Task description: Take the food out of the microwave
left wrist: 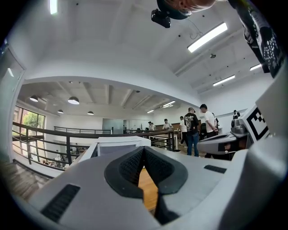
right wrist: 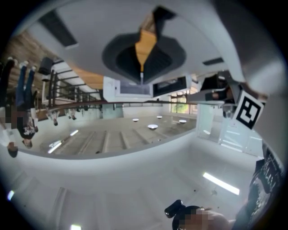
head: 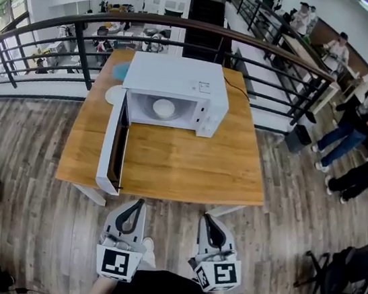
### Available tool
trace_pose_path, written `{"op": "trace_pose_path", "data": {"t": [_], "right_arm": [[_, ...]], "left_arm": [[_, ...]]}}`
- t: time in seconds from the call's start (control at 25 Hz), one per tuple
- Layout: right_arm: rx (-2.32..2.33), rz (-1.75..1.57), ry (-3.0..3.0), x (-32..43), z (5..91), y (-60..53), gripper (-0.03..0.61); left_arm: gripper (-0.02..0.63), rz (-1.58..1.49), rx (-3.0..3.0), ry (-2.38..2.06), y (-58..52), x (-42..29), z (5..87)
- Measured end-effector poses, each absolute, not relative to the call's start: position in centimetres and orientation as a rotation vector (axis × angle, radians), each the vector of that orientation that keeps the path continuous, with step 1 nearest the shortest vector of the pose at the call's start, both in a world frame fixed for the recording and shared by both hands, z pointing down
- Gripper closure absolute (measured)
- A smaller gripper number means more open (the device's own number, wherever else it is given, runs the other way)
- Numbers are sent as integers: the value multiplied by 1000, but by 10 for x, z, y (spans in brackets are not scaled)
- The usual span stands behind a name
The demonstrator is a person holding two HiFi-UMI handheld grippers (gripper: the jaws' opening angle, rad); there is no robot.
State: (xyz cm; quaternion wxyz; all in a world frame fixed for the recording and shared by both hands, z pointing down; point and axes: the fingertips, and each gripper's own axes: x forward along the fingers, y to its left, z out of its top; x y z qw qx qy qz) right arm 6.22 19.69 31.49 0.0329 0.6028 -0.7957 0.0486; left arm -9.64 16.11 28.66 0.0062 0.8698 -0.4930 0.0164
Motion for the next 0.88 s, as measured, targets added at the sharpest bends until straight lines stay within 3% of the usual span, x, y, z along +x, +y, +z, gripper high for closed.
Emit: {"op": "trace_pose_path", "data": {"t": [0.88], "right_arm": [[1907,158,-2416,37,315,138,541]], "left_arm": [[581,72,2730,-1459,98,-118,302]]}}
